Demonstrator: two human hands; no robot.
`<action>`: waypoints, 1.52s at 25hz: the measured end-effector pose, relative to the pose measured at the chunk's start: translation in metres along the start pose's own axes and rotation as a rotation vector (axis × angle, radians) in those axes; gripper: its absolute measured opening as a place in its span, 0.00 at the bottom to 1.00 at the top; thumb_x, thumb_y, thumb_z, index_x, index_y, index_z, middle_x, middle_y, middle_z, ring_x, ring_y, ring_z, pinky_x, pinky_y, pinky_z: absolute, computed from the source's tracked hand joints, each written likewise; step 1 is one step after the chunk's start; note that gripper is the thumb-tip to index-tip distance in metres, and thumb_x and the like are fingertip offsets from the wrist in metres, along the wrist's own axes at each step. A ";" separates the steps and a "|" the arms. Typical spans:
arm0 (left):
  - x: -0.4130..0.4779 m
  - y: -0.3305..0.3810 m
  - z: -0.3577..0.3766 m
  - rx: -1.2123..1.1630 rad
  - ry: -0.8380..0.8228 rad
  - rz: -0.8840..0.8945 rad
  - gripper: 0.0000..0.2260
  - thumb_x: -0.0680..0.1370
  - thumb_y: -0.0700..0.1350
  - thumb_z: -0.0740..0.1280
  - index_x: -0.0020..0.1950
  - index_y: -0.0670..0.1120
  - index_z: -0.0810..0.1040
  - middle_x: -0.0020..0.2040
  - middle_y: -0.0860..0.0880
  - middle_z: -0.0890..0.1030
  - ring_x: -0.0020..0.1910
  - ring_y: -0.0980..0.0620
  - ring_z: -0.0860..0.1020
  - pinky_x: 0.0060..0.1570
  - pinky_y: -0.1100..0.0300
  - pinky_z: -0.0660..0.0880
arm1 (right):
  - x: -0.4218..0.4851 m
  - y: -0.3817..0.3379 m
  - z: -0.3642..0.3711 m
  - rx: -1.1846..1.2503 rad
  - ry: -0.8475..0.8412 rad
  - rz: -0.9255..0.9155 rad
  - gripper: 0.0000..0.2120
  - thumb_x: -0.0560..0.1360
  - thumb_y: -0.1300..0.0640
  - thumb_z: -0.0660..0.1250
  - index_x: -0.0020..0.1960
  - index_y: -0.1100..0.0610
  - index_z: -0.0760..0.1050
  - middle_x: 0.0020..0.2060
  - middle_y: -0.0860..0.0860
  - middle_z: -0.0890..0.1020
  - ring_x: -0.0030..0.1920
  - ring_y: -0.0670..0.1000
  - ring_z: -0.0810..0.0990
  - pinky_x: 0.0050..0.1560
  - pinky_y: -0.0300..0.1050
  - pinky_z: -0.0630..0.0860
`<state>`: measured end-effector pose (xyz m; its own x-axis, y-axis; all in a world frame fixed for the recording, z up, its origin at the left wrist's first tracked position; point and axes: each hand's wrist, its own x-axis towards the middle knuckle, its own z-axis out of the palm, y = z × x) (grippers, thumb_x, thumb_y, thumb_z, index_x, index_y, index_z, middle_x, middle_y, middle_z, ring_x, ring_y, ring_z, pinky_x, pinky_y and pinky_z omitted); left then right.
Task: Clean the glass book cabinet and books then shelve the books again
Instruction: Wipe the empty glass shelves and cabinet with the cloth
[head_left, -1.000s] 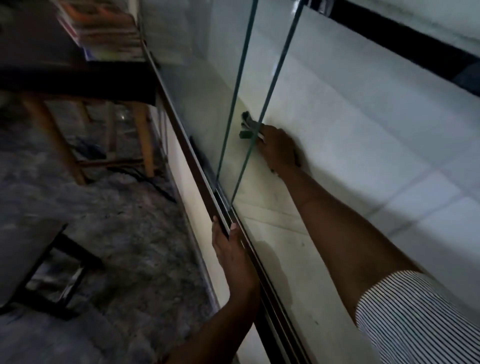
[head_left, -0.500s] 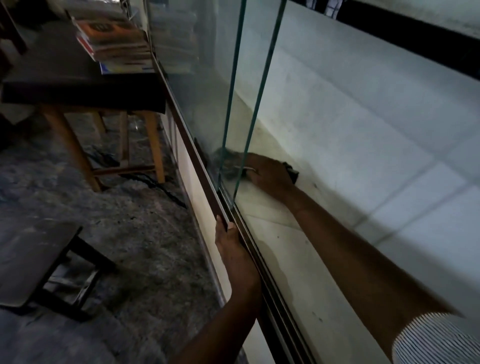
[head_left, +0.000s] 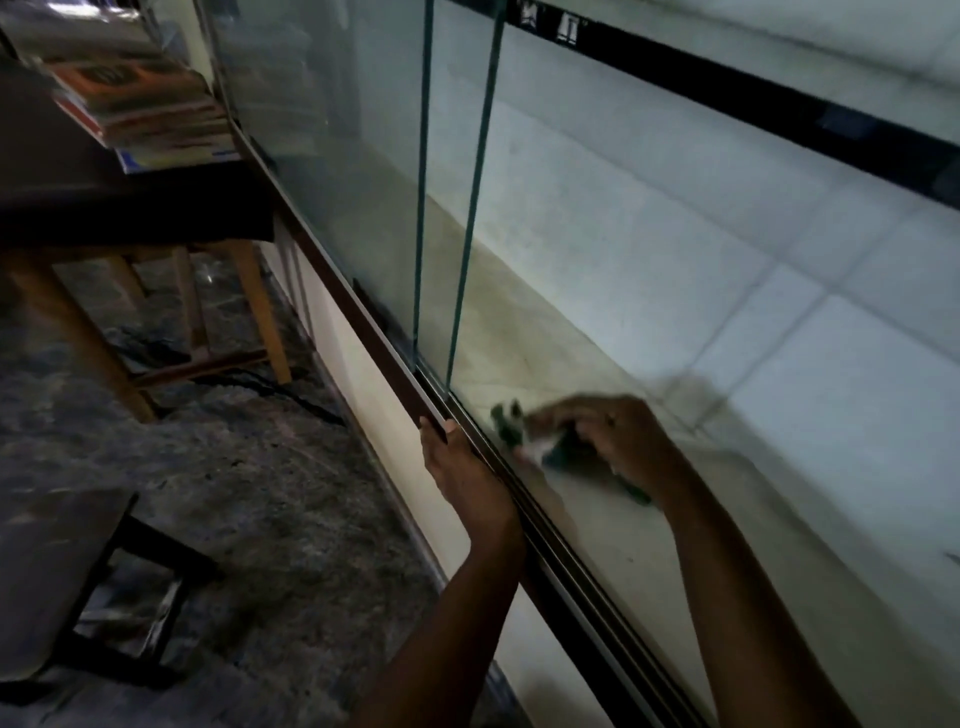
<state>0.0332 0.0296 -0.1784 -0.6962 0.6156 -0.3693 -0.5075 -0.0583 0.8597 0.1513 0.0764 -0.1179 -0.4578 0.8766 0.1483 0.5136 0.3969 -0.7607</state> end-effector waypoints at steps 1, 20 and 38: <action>-0.007 0.004 -0.002 0.059 -0.029 0.005 0.20 0.82 0.50 0.55 0.74 0.51 0.62 0.74 0.49 0.62 0.72 0.51 0.61 0.73 0.49 0.57 | 0.017 0.005 -0.008 -0.056 0.109 0.015 0.18 0.69 0.64 0.62 0.55 0.54 0.80 0.52 0.46 0.81 0.55 0.48 0.79 0.59 0.39 0.72; 0.037 0.036 -0.061 0.985 -1.350 1.443 0.27 0.80 0.61 0.49 0.74 0.48 0.63 0.75 0.50 0.62 0.76 0.48 0.56 0.71 0.39 0.51 | -0.145 -0.042 0.042 -0.499 0.330 0.261 0.22 0.68 0.69 0.64 0.62 0.59 0.76 0.61 0.57 0.77 0.60 0.50 0.73 0.61 0.27 0.58; 0.005 0.018 -0.018 1.036 -1.635 1.743 0.30 0.81 0.61 0.42 0.69 0.46 0.71 0.66 0.46 0.74 0.70 0.43 0.66 0.68 0.43 0.57 | -0.233 0.006 -0.019 -0.483 1.073 1.016 0.21 0.79 0.62 0.55 0.72 0.57 0.64 0.71 0.58 0.64 0.71 0.59 0.63 0.72 0.48 0.58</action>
<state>0.0117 0.0171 -0.1710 0.8699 0.3002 0.3914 0.3323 -0.9430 -0.0153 0.2748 -0.1205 -0.1446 0.8223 0.5151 0.2419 0.5479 -0.6016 -0.5813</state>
